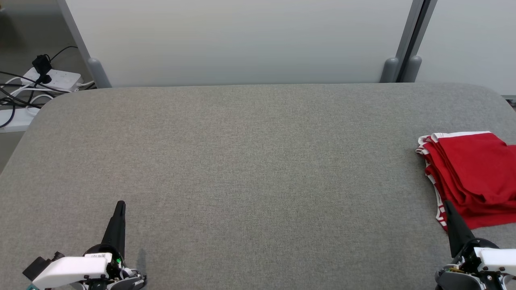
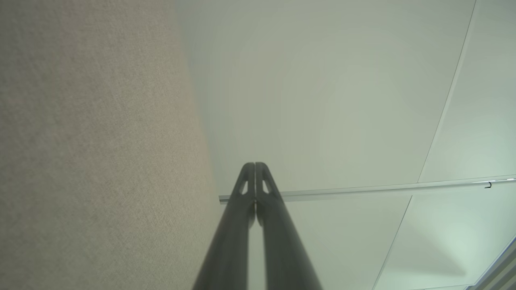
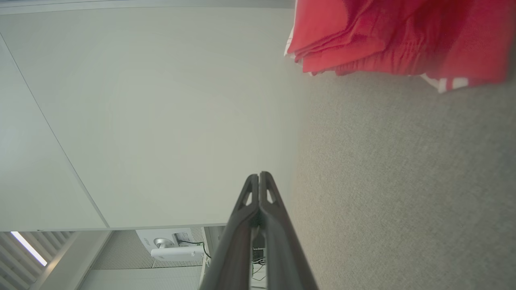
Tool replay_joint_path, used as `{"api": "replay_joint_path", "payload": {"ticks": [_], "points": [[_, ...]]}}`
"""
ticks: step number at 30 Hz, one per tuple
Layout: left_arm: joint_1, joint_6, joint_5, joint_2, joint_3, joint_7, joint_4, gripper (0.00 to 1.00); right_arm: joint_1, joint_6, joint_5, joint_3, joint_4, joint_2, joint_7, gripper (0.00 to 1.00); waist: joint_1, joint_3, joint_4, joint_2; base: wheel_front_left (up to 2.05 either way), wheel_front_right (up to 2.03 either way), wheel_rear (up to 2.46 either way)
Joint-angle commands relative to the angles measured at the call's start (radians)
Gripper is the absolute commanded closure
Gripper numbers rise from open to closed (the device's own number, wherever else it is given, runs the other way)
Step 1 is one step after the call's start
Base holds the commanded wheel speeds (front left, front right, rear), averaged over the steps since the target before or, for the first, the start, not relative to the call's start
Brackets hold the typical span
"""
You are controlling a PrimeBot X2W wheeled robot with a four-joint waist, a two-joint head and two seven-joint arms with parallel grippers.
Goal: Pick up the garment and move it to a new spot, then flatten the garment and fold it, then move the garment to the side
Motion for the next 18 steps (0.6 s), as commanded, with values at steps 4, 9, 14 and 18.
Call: {"api": "replay_joint_path", "payload": {"ticks": [4, 9, 14, 18], "points": [[-0.058, -0.008, -0.003, 0.009, 0.034, 0.007, -0.023, 1.0, -0.045, 0.0, -0.007, 0.015, -0.026, -0.011, 0.01, 1.0, 0.0, 0.0, 0.0, -0.0001, 0.0, 0.0, 0.0], [-0.058, -0.008, -0.003, 0.009, 0.034, 0.007, -0.023, 1.0, -0.045, 0.0, -0.007, 0.014, -0.026, -0.011, 0.01, 1.0, 0.0, 0.0, 0.0, -0.0001, 0.0, 0.0, 0.0], [-0.058, -0.008, -0.003, 0.009, 0.034, 0.007, -0.023, 1.0, -0.045, 0.0, -0.008, 0.014, -0.026, -0.011, 0.01, 1.0, 0.0, 0.0, 0.0, -0.0001, 0.0, 0.0, 0.0], [-0.058, -0.008, -0.003, 0.009, 0.034, 0.007, -0.023, 1.0, -0.045, 0.0, -0.008, 0.014, -0.026, -0.011, 0.01, 1.0, 0.0, 0.0, 0.0, -0.0001, 0.0, 0.0, 0.0]]}}
